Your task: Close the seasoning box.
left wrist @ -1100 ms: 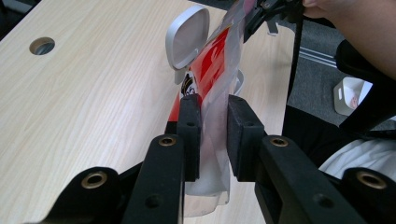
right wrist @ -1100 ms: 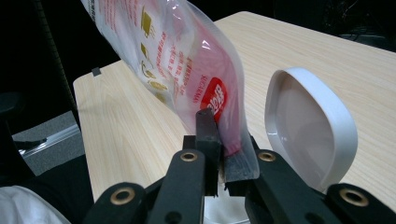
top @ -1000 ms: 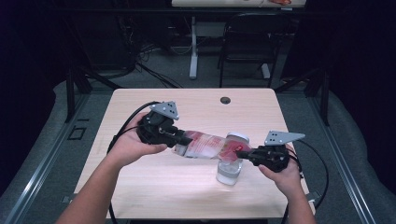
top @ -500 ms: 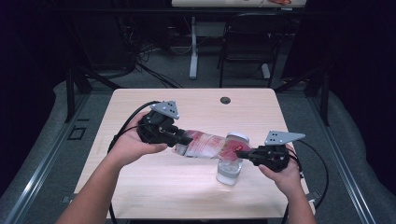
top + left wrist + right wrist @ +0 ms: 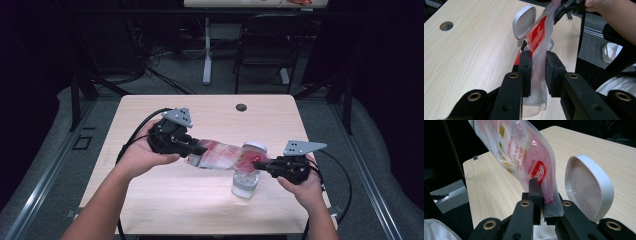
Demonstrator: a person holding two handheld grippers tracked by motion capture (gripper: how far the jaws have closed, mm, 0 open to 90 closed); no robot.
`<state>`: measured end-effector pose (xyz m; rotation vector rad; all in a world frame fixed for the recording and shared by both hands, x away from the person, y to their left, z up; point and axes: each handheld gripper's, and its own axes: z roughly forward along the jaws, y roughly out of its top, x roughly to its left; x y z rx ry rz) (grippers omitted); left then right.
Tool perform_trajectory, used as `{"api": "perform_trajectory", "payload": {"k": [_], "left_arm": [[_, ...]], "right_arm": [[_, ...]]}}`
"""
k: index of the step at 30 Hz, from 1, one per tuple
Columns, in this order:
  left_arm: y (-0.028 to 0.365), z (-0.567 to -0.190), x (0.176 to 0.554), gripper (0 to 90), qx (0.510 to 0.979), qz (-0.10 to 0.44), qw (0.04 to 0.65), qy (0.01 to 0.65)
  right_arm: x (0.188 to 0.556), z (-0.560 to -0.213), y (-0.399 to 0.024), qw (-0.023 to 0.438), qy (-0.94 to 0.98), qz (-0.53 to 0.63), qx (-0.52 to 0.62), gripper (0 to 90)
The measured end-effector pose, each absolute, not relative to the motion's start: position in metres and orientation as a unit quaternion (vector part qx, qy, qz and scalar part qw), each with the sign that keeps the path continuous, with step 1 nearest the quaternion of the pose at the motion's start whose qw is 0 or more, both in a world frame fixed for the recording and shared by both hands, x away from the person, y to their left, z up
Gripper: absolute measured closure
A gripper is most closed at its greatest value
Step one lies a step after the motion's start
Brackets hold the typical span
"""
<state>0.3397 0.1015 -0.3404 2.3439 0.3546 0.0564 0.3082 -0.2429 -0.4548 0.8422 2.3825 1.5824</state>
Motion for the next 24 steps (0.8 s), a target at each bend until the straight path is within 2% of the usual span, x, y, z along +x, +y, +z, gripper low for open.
{"api": "perform_trajectory", "payload": {"k": [24], "left_arm": [[0.0994, -0.3386, 0.3403, 77.1, 0.917, 0.021, 0.374, 0.137]], "right_arm": [[0.3074, -0.4541, -0.2430, 0.078, 0.799, 0.526, 0.282, 87.5]]}}
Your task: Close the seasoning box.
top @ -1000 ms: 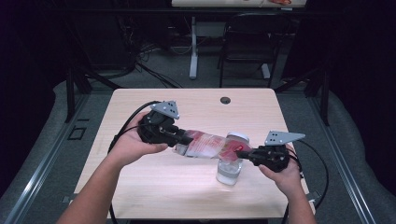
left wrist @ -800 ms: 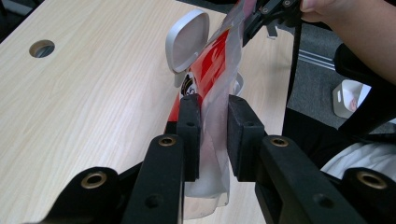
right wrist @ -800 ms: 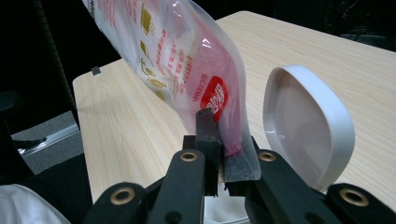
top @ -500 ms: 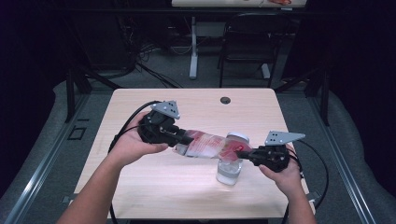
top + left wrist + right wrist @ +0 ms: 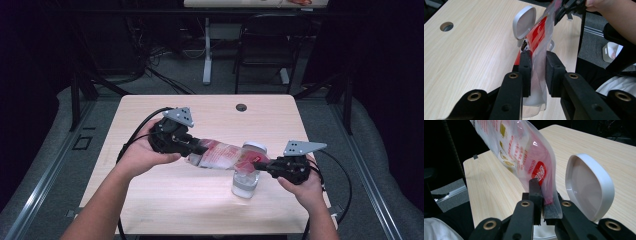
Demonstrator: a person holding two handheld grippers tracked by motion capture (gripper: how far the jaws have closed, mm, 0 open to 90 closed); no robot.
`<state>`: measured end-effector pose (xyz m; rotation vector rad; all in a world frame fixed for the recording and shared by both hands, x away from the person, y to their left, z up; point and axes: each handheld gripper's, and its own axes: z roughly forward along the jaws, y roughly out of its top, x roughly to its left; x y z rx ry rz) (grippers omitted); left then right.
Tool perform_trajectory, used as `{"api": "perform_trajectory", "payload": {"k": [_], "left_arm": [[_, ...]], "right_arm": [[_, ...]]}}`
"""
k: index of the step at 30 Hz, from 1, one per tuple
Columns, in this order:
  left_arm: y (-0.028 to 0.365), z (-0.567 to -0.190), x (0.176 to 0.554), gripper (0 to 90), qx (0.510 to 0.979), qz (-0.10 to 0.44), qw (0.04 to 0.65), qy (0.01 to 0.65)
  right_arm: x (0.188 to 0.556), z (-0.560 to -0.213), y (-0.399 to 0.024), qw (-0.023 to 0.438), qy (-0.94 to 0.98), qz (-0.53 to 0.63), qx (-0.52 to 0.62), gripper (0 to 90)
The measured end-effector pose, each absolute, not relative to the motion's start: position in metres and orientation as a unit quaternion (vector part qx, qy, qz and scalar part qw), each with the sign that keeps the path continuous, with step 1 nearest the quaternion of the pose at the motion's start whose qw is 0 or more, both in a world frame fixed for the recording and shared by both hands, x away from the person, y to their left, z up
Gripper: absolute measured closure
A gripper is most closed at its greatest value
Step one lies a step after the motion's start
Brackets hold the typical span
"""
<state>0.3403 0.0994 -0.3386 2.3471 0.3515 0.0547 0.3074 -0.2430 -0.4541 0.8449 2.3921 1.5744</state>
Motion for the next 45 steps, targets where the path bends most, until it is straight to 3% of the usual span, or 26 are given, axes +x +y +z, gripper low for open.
{"api": "perform_trajectory", "payload": {"k": [45], "left_arm": [[0.0959, -0.3365, 0.3438, 77.1, 0.914, 0.017, 0.380, 0.141]], "right_arm": [[0.3082, -0.4553, -0.2470, 0.067, 0.796, 0.530, 0.284, 87.5]]}}
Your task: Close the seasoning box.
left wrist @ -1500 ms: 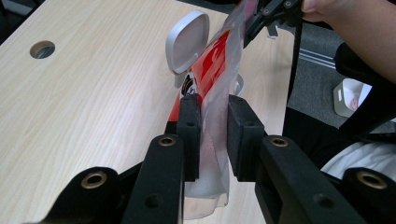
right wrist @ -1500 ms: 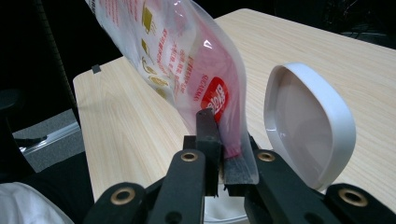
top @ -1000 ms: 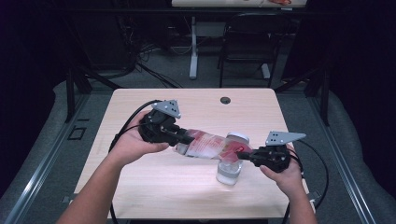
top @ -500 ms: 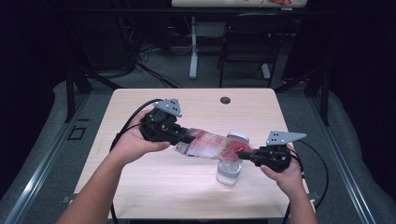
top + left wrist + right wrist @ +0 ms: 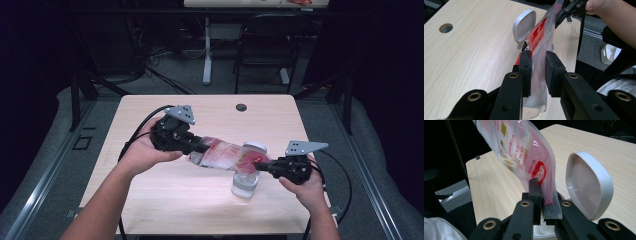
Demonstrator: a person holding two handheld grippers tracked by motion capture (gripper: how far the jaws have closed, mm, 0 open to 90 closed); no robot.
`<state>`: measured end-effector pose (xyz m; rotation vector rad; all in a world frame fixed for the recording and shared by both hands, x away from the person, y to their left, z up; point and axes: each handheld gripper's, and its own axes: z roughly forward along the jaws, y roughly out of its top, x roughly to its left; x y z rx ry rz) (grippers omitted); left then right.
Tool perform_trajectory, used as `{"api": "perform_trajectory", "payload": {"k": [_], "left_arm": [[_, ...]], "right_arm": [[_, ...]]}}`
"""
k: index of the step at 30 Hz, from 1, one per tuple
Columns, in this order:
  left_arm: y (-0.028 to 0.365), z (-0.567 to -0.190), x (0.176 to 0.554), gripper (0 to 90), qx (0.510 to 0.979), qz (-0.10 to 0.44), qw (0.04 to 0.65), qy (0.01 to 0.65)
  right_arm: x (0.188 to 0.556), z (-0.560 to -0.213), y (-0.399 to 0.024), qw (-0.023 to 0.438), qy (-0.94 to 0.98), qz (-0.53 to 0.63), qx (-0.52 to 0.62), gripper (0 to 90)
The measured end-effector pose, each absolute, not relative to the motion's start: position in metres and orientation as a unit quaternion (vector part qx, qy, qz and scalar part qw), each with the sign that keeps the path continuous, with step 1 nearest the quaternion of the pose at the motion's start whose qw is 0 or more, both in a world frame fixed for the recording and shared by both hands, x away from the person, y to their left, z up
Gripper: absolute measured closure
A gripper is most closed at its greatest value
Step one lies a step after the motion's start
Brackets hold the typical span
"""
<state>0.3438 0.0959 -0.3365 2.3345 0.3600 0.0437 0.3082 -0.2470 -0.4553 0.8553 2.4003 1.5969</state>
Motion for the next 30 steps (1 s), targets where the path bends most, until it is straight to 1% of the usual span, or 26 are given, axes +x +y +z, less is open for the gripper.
{"api": "perform_trajectory", "payload": {"k": [30], "left_arm": [[0.0937, -0.3356, 0.3439, 77.1, 0.914, 0.017, 0.380, 0.139]], "right_arm": [[0.3085, -0.4565, -0.2478, 0.067, 0.796, 0.530, 0.286, 87.4]]}}
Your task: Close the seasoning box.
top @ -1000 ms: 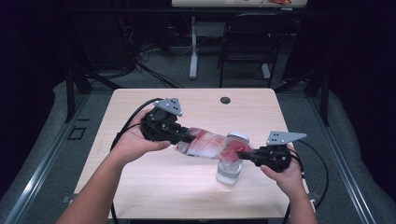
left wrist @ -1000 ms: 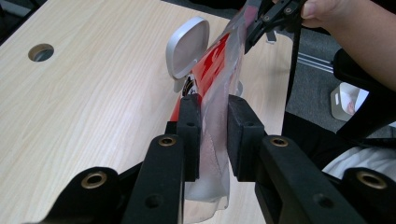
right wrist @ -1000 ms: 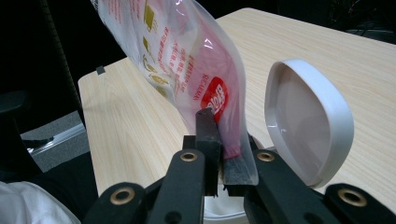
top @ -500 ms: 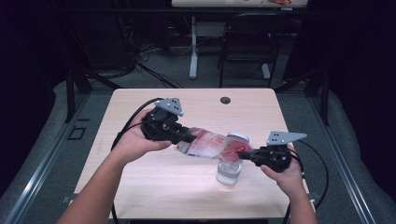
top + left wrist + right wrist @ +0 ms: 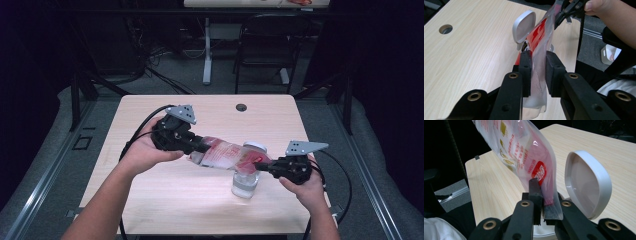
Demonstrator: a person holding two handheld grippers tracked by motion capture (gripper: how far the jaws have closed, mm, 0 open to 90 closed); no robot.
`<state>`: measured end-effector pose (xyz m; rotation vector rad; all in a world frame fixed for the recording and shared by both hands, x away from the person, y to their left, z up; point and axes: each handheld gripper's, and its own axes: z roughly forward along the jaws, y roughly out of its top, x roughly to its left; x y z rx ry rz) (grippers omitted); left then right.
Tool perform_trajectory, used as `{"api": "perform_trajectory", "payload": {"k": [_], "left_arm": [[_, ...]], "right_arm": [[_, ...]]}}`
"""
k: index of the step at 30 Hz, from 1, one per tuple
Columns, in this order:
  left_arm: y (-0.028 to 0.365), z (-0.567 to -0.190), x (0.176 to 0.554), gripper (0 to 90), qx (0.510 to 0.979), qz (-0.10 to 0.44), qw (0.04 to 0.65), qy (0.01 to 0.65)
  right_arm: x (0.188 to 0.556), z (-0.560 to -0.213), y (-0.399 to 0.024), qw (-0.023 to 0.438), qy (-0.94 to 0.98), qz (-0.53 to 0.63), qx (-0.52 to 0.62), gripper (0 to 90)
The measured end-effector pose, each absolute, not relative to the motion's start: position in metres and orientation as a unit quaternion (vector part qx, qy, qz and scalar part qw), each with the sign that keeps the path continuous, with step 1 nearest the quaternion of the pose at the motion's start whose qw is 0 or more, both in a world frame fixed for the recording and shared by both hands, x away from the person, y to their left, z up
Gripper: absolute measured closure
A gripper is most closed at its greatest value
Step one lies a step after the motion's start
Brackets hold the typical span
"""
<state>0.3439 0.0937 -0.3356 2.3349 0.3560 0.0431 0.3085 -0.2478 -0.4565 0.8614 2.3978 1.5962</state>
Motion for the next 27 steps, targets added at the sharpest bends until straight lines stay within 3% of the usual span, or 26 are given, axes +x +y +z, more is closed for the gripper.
{"api": "perform_trajectory", "payload": {"k": [27], "left_arm": [[0.0929, -0.3354, 0.3440, 76.9, 0.914, 0.014, 0.381, 0.139]], "right_arm": [[0.3089, -0.4569, -0.2488, 0.067, 0.797, 0.528, 0.286, 87.1]]}}
